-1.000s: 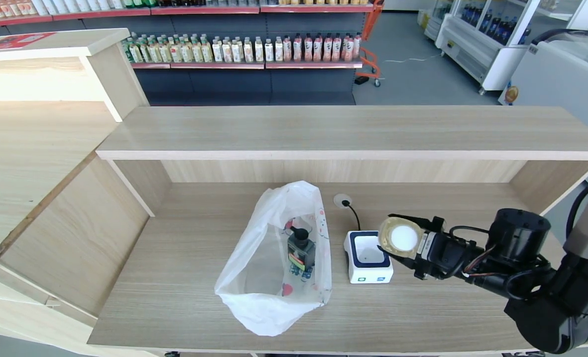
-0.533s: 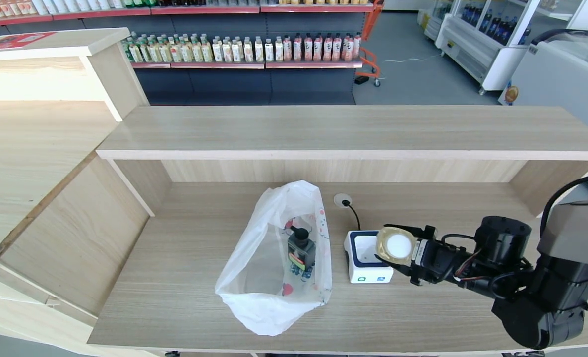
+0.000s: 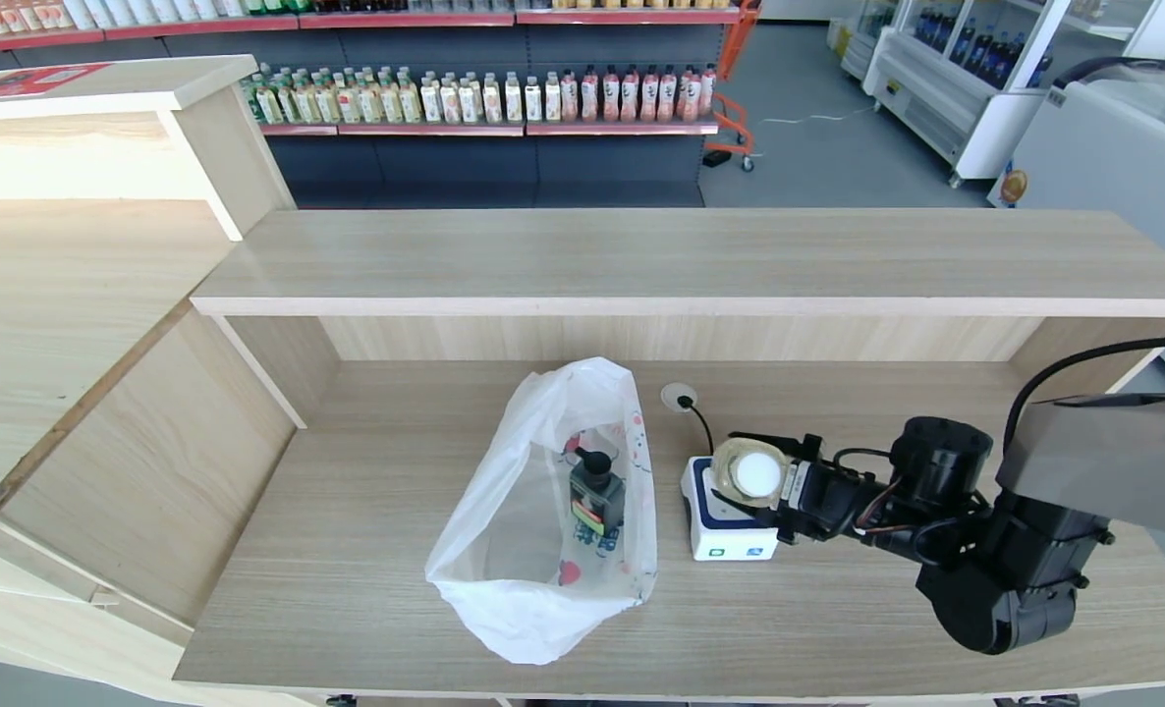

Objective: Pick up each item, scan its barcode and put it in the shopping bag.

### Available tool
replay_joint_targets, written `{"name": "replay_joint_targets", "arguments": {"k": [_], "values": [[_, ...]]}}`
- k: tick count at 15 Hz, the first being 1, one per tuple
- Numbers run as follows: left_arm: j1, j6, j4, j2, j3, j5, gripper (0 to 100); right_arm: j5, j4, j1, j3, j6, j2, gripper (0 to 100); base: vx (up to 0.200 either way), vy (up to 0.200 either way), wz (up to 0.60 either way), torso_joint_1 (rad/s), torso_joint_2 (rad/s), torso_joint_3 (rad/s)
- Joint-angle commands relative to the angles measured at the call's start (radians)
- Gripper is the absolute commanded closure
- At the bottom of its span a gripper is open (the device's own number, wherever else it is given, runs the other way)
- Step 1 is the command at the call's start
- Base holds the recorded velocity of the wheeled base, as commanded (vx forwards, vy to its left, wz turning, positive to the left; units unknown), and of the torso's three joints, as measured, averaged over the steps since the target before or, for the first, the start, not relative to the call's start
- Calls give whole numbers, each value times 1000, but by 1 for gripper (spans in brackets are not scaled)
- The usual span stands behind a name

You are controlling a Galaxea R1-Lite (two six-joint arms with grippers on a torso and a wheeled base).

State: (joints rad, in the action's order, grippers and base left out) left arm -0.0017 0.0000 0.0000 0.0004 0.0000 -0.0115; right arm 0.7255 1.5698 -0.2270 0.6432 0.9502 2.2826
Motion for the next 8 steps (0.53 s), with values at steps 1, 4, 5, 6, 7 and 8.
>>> {"name": "replay_joint_targets", "arguments": {"k": [1, 4, 5, 6, 7, 8], "values": [[0, 0, 0, 0, 0, -1, 0, 5, 1, -6, 19, -1, 34, 100, 0, 0, 0, 0, 0, 0], [0, 0, 0, 0, 0, -1, 0, 23, 1, -2, 42, 1, 52, 100, 0, 0, 0, 0, 0, 0], [0, 0, 0, 0, 0, -1, 0, 23, 1, -2, 44, 2, 52, 100, 0, 0, 0, 0, 0, 0], [0, 0, 0, 0, 0, -1, 0, 25, 1, 0, 49, 5, 54, 100, 0, 0, 0, 0, 0, 0], [0, 0, 0, 0, 0, -1, 0, 31, 1, 2, 62, 7, 58, 100, 0, 0, 0, 0, 0, 0], [0, 0, 0, 0, 0, -1, 0, 37, 1, 2, 70, 7, 61, 100, 0, 0, 0, 0, 0, 0]]}}
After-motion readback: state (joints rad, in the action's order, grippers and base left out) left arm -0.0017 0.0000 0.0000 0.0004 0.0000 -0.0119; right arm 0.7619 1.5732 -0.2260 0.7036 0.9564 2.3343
